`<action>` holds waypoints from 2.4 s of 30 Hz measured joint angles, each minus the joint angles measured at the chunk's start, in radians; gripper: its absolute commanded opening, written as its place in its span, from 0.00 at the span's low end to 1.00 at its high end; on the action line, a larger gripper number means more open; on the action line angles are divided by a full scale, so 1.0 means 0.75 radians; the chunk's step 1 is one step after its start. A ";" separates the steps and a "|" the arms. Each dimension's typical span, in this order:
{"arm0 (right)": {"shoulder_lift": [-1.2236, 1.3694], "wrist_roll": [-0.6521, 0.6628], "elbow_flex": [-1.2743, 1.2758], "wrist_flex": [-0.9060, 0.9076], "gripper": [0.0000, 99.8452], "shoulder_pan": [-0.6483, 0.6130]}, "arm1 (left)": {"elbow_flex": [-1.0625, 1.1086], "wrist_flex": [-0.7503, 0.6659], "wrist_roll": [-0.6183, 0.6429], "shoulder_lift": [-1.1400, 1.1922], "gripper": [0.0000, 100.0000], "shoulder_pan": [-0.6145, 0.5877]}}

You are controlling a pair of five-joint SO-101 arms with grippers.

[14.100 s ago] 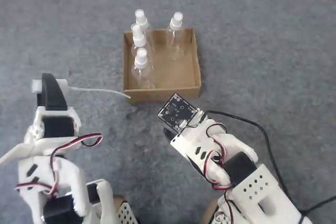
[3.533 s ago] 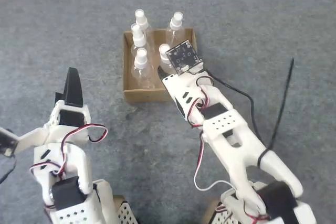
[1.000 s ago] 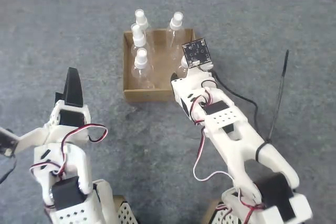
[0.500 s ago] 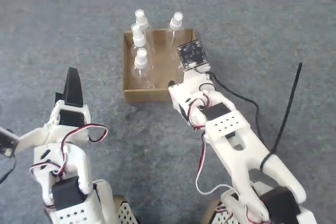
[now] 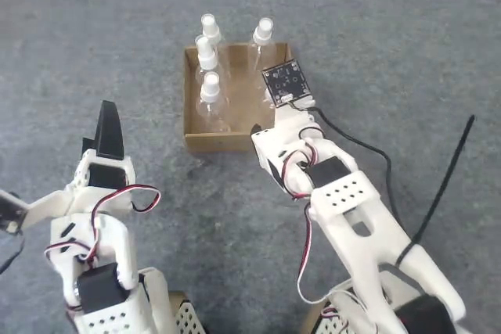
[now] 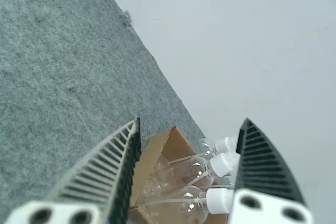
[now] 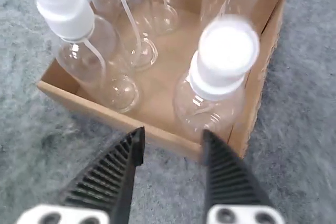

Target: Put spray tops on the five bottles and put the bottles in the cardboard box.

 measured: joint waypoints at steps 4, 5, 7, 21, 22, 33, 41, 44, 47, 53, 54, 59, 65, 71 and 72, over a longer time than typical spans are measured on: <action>-0.037 0.000 0.000 0.008 0.01 0.000 | 0.000 0.000 0.000 0.000 0.27 0.000; -0.039 0.000 0.000 0.008 0.01 0.000 | 0.000 0.000 0.000 0.000 0.27 0.000; -0.041 0.000 0.000 0.008 0.01 0.000 | 0.000 0.000 0.000 0.000 0.27 0.000; -0.223 0.133 0.000 0.311 0.01 0.000 | 0.000 0.000 0.000 0.000 0.27 0.000; -0.252 0.135 0.000 0.340 0.01 0.000 | 0.000 0.000 0.000 0.000 0.27 0.000; -0.475 0.143 0.004 0.567 0.01 0.113 | 0.000 0.000 0.000 0.000 0.13 0.000; -0.671 0.143 0.219 0.567 0.01 0.223 | 0.086 -0.223 0.000 -0.002 0.01 0.000; -0.839 0.143 0.327 0.567 0.01 0.260 | 0.143 -0.338 -0.053 0.004 0.01 -0.002; -1.037 0.143 0.432 0.567 0.01 0.278 | 0.194 -0.426 -0.153 0.004 0.01 -0.002; -1.418 0.143 0.649 0.567 0.01 0.284 | 0.301 -0.556 -0.295 0.004 0.01 0.000; -1.477 0.143 0.673 0.567 0.01 0.297 | 0.317 -0.567 -0.313 0.004 0.01 0.000; -1.784 0.143 0.751 0.567 0.01 0.372 | 0.417 -0.575 -0.356 0.004 0.01 -0.002; -1.794 0.143 0.757 0.567 0.01 0.464 | 0.475 -0.536 -0.360 0.004 0.01 -0.002; -1.798 0.143 0.788 0.573 0.01 0.546 | 0.475 -0.360 -0.360 0.004 0.01 0.031; -1.798 0.143 0.816 0.573 0.01 0.546 | 0.475 -0.346 -0.360 0.004 0.01 0.049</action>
